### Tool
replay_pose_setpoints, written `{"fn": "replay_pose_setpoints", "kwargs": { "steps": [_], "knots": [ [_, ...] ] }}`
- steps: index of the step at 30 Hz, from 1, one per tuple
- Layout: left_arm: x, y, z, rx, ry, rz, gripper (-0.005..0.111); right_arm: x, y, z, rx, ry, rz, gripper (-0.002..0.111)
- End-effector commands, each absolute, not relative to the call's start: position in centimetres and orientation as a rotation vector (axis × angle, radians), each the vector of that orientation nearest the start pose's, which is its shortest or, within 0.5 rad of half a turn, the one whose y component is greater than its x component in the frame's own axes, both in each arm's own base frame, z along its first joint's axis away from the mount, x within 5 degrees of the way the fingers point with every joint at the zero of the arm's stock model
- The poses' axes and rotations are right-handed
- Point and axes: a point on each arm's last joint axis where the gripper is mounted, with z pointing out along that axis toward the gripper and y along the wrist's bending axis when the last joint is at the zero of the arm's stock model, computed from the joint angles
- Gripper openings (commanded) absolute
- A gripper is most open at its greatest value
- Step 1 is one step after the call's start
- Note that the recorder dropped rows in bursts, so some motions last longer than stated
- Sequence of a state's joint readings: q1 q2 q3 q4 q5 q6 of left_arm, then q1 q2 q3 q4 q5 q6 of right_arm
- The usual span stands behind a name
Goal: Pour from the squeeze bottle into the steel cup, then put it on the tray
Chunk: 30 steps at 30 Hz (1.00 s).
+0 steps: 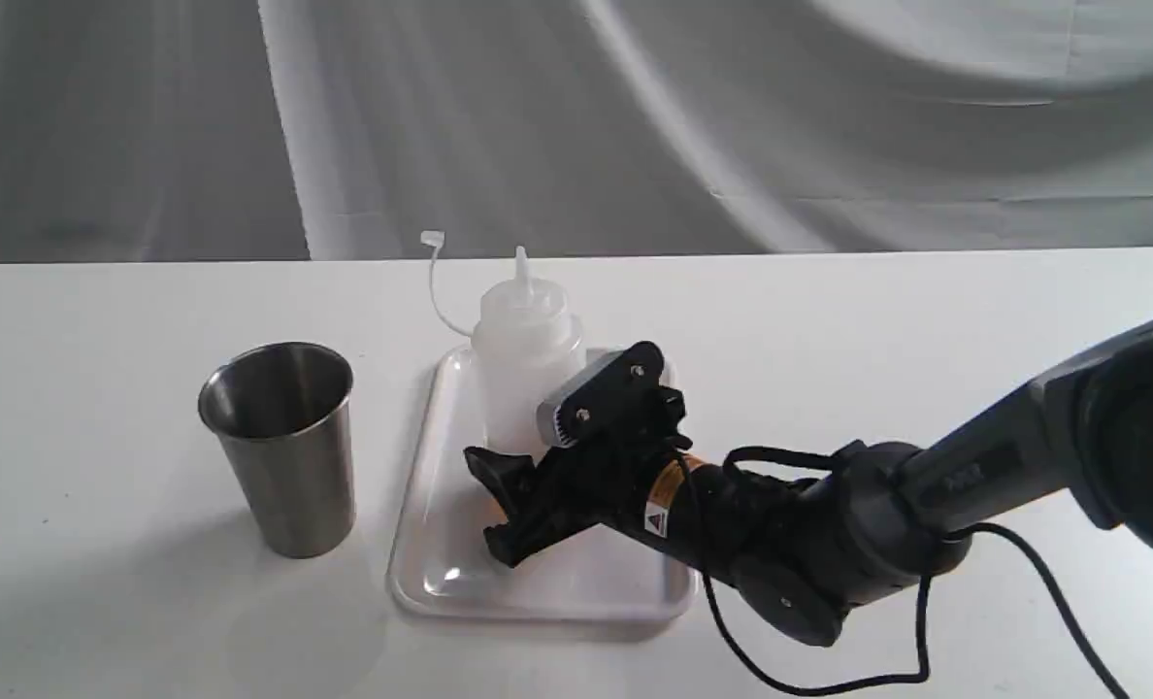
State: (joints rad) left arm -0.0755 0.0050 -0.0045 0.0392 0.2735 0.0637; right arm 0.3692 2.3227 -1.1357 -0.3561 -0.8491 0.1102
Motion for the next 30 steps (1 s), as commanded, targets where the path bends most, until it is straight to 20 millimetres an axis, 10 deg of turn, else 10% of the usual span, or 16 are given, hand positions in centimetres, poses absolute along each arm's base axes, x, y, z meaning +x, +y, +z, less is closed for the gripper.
{"fn": "replay_pose_setpoints", "kwargs": {
  "steps": [1,30],
  "knots": [
    [5.5,-0.4,18.9,0.151,1.743,0.023,0.008,40.2,18.3,7.6,-0.632,1.668,0.429,0.000],
    [5.5,-0.4,18.9,0.151,1.743,0.023,0.008,40.0,18.2,5.7,-0.629,1.718,0.431,0.007]
  ]
}}
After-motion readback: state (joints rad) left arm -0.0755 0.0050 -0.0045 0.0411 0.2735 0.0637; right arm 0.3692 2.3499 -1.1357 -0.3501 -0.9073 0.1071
